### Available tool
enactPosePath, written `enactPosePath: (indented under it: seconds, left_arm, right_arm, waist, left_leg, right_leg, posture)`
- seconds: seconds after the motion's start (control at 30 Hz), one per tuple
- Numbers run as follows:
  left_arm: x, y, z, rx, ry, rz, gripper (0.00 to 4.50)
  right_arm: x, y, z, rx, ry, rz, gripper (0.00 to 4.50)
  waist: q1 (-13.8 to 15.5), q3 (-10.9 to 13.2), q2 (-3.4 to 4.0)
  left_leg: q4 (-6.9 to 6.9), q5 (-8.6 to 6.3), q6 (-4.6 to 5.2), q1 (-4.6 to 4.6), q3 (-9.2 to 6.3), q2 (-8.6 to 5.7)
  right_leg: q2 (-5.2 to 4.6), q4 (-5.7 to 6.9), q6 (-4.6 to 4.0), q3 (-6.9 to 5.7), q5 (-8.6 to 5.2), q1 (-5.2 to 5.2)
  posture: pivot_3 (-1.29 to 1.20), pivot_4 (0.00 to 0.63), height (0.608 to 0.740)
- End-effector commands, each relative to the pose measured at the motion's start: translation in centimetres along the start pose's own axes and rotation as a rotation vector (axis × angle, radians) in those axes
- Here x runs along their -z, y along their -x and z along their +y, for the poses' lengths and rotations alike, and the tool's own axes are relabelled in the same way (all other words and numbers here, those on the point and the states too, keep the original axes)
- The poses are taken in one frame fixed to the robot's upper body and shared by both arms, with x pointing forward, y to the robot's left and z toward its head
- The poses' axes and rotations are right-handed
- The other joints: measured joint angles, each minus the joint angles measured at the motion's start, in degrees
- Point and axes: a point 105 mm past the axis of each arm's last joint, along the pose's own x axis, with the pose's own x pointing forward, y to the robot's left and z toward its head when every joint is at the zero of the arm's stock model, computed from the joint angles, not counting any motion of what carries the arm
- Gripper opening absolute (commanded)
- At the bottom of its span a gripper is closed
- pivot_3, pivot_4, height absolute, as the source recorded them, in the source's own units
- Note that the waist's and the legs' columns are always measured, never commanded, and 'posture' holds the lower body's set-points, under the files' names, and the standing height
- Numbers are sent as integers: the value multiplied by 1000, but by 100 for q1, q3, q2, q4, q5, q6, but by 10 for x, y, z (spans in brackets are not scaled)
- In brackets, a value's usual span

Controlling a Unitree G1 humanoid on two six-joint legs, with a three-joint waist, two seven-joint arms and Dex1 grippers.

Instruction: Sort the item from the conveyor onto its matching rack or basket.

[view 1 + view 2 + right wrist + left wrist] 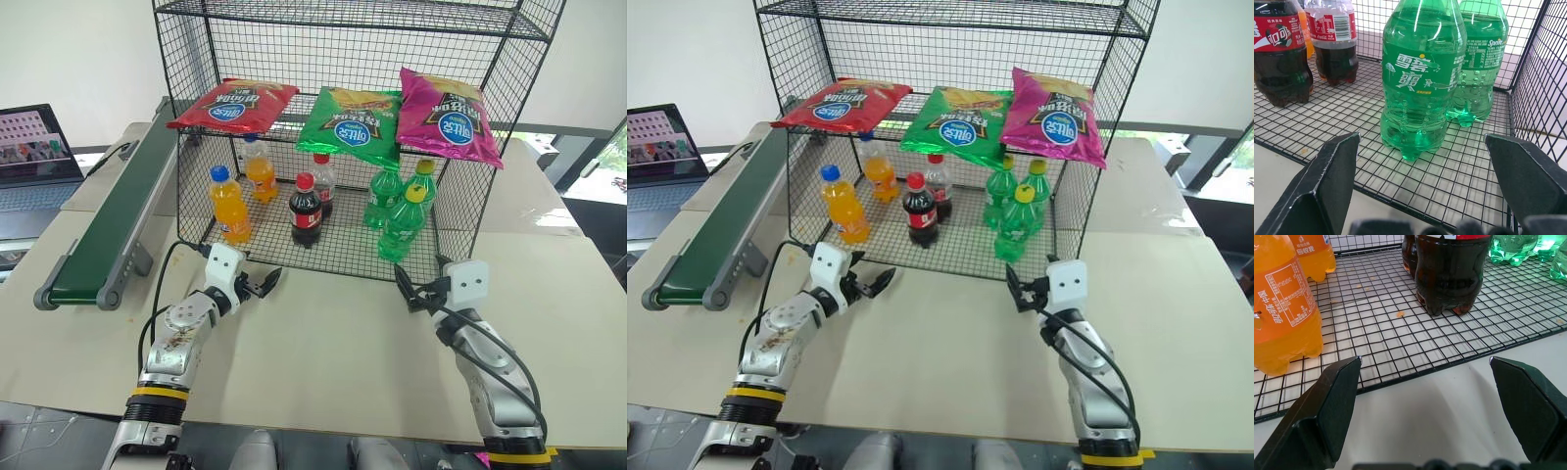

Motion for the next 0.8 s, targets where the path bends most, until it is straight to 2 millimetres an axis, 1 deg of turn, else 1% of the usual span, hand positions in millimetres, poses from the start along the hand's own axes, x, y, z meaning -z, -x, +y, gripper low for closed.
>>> enactPosePath:
  seconds: [0.03,0.17,0.37,0.47,0.5,0.6,0.8]
  left_arm:
    - [-13,0,3,-3,-56,-26,4470]
    - [-13,2,4,-27,-68,-34,4470]
    - [-11,5,8,-70,-61,-19,4470]
    - [-12,8,11,-112,-121,-30,4470]
    - [-12,8,10,-112,-140,-27,4470]
    - [-10,8,4,-52,-81,-27,4470]
    - [-13,5,5,-37,-64,-36,4470]
  right_arm:
    - [-20,1,-5,24,27,-79,4500]
    - [-23,3,-3,13,29,-85,4500]
    - [-21,6,-6,12,38,-72,4500]
    - [-22,8,-4,7,38,-71,4500]
    - [-22,8,-4,6,38,-71,4500]
    - [-23,8,-1,1,36,-71,4500]
    - [-24,8,0,1,33,-74,4500]
  waist:
    - [-1,0,0]
    - [0,0,0]
    - [-5,-1,1]
    - [-7,-1,1]
    - [-6,-1,1]
    - [-3,-1,2]
    - [-10,-1,2]
  left_leg:
    - [0,0,0,0,0,0]
    - [0,0,0,0,0,0]
    - [-1,0,0,1,-1,0]
    - [0,0,0,1,-1,0]
    - [0,0,0,1,-1,0]
    - [0,0,0,2,-1,0]
    - [0,0,0,2,-1,0]
  right_leg:
    - [0,0,0,0,0,0]
    - [0,1,0,0,0,0]
    - [0,1,0,0,0,0]
    - [0,2,0,0,0,0]
    - [0,2,0,0,0,0]
    - [0,3,0,0,0,1]
    - [0,4,0,-1,0,0]
  posture:
    - [0,150,740]
    - [0,150,740]
    - [0,150,740]
    - [0,150,740]
    - [0,150,740]
    - [0,150,740]
    - [0,150,740]
